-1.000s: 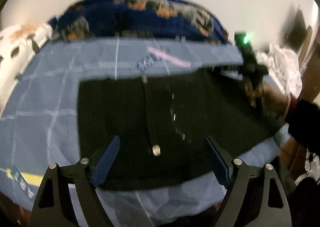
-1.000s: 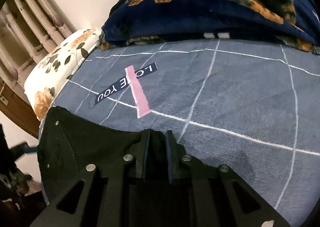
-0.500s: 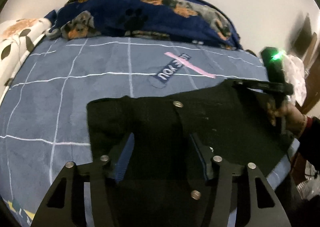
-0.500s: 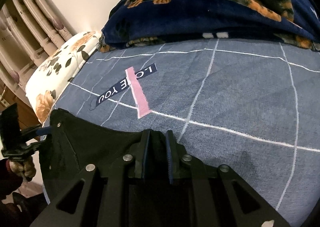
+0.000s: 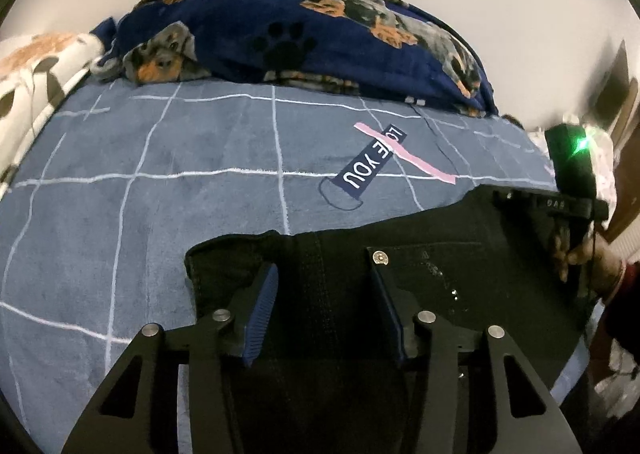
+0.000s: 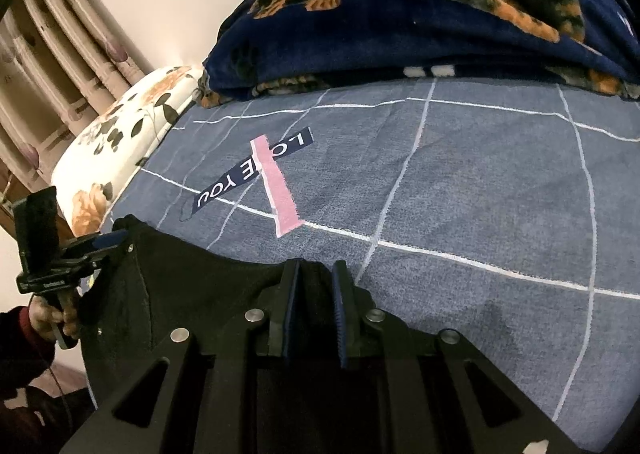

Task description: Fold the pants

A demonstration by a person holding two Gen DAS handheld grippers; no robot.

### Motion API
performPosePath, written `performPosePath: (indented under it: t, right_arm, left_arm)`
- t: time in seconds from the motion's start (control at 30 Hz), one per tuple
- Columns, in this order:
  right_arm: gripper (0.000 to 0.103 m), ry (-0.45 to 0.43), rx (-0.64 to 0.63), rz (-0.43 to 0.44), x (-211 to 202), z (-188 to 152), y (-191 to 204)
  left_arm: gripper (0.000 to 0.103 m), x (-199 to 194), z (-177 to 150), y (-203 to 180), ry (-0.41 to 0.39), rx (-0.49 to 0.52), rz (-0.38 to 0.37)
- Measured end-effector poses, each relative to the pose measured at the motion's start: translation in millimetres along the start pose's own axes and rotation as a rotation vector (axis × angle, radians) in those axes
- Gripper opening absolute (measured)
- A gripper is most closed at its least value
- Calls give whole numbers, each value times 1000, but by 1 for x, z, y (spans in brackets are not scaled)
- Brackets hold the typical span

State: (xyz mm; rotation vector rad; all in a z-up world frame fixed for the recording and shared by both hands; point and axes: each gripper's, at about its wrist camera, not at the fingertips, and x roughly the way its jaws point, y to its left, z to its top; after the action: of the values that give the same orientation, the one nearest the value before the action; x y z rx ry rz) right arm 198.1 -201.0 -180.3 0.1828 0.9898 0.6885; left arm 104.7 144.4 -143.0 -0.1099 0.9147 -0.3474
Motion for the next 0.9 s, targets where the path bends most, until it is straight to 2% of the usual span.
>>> performPosePath:
  t: [0.13,0.23,0.3,0.33,0.37,0.43,0.5,0.63,0.7,0.8,0.83,0.9]
  right_arm:
    - [13,5,24,24,1,2,-4]
    - [16,23,76,84,1,4,-15]
    - [24,33,141,141,-2,4,-27]
    - [32,33,178,146,-6,3,-33]
    - [42,20,208,145,-15,1,-39]
    - [50,-11,241,96,-35,-7,-49]
    - [52,-37,299,70,-62,-23,-65]
    - [51,-113,430,57,-137,-85,-96]
    - [57,-134,481,61,-168,-119,-104]
    - [57,-151,549,-9,-215,-182,-114]
    - [53,-169,573,-38,-231,-202,-118]
    - [54,-240,655,-88,-271,-243,-126]
  left_arm:
    - [50,1,-2,4,-18,-3,-20]
    - [50,0,-6,2,-36,29,-15]
    - [50,0,-7,3,-43,25,-20]
    - [50,0,-7,3,-43,25,-21]
    - [50,0,-7,2,-46,29,-20]
    - [50,0,-9,2,-58,38,-20]
    - [50,0,-10,2,-62,36,-22]
    - [50,-1,-11,3,-69,38,-27]
    - [50,-1,-12,2,-71,37,-28]
    - [50,-1,-12,2,-71,40,-25]
    - [50,-1,-12,2,-73,42,-23]
    - [50,-1,-12,1,-76,44,-21]
